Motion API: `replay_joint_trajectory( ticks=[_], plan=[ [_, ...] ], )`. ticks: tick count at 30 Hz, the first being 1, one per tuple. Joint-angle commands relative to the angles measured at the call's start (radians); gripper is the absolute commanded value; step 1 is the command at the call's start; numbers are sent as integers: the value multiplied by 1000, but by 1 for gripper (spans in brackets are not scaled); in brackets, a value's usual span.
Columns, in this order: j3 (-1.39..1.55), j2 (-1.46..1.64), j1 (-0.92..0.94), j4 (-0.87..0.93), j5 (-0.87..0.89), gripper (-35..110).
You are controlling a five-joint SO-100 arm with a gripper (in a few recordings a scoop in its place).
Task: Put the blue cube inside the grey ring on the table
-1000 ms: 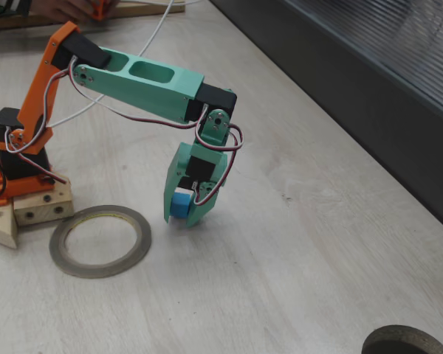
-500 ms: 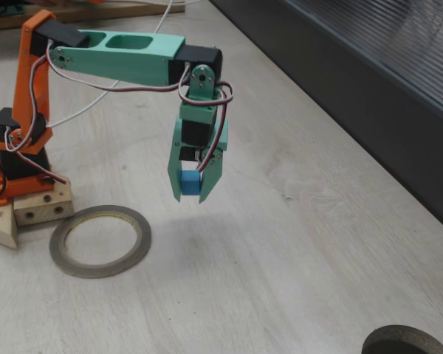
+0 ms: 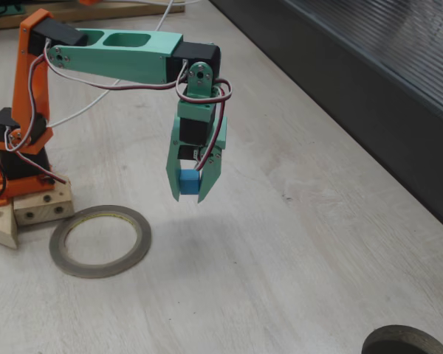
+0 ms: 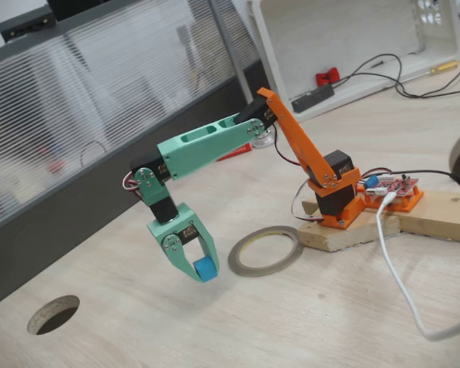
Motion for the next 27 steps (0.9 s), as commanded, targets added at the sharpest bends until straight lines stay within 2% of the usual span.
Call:
replay_joint_trajectory(
  ticks=[1,8,17,27],
  plan=[
    [-9,57,112,11,17,3],
    [-8,60,291,11,17,3],
    [-8,60,428,9,17,3],
    [-9,58,451,11,17,3]
  ],
)
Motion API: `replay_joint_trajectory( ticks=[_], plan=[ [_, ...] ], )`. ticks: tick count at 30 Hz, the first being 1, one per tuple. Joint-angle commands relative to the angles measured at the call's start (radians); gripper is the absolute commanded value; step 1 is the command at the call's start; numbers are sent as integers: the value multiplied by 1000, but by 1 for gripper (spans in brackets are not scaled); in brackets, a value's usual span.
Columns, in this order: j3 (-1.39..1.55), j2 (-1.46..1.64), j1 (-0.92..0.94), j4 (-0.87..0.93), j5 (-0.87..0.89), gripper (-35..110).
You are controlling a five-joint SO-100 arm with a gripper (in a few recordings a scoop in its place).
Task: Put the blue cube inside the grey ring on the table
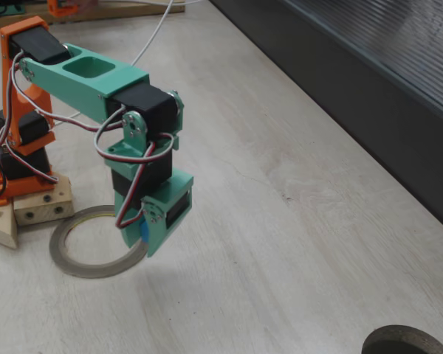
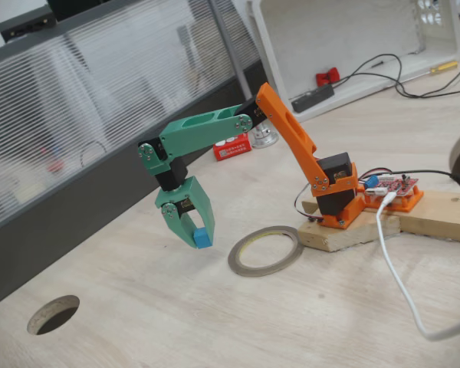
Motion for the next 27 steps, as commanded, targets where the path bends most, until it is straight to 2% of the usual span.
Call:
replay_joint_trajectory(
  ticks=[1,11,19,27],
  plan=[
    [-8,58,23,14,17,3],
    [18,155,25,14,17,3],
    [382,365,25,3,17,3],
    [591,546,25,0,9,4]
  ],
)
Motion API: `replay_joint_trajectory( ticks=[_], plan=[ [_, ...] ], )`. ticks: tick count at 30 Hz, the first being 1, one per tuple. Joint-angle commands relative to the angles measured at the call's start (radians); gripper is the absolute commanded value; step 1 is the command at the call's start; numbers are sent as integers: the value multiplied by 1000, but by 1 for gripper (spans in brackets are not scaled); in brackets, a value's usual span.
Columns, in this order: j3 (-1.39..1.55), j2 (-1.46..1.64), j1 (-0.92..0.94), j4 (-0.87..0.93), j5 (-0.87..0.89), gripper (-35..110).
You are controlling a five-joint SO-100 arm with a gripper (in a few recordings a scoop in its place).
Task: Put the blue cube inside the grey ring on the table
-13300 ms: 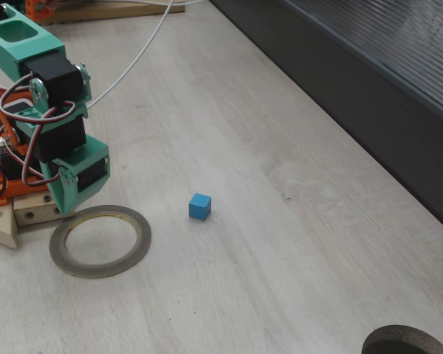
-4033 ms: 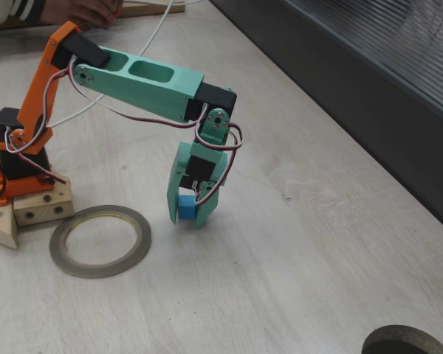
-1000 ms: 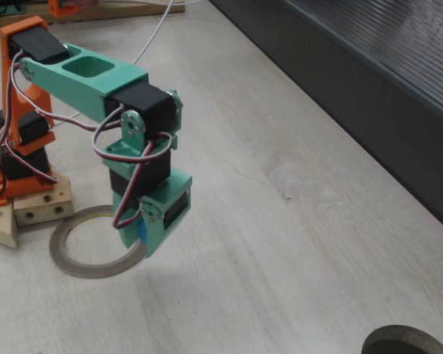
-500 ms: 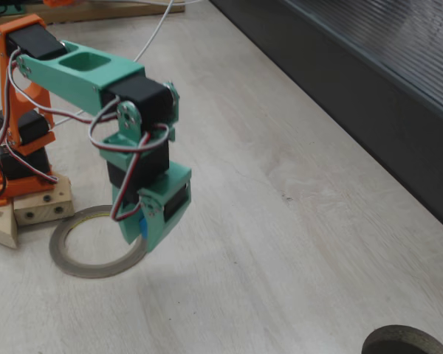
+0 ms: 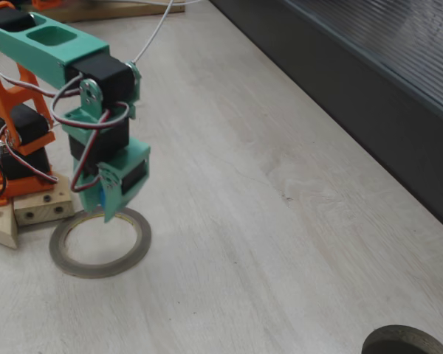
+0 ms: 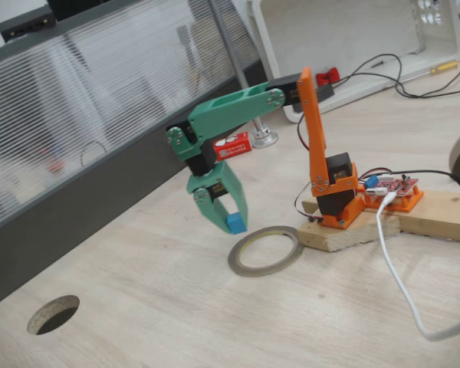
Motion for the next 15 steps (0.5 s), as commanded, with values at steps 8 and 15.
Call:
replay_joint_trajectory(
  ticks=[8,15],
  plan=[
    [281,225,17,-21,9,4],
    [299,221,17,-204,12,4]
  ],
)
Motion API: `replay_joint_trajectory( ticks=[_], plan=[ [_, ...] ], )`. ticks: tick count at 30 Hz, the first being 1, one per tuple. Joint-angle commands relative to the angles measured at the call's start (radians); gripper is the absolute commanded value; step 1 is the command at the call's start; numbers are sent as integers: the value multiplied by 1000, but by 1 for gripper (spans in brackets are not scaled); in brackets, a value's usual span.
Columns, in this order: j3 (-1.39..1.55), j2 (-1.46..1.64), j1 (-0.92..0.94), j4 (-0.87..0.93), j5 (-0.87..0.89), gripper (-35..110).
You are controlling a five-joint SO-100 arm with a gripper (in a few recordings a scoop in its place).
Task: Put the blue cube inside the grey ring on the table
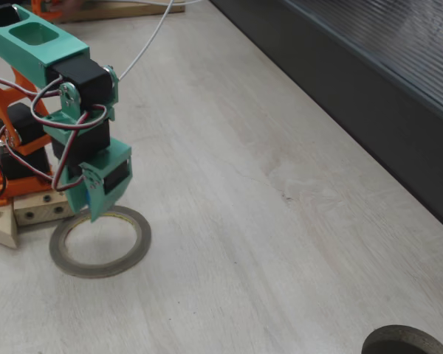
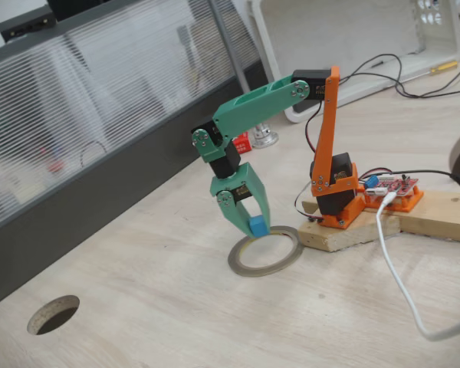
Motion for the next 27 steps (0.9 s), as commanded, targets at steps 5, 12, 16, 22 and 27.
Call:
replay_joint_trajectory(
  ticks=[5,12,16,22,27],
  plan=[
    [18,31,17,-61,14,4],
    [28,28,17,-61,12,4],
    [103,28,54,-61,14,4],
    [126,28,101,-63,15,4],
    [126,26,101,-63,12,4]
  ],
)
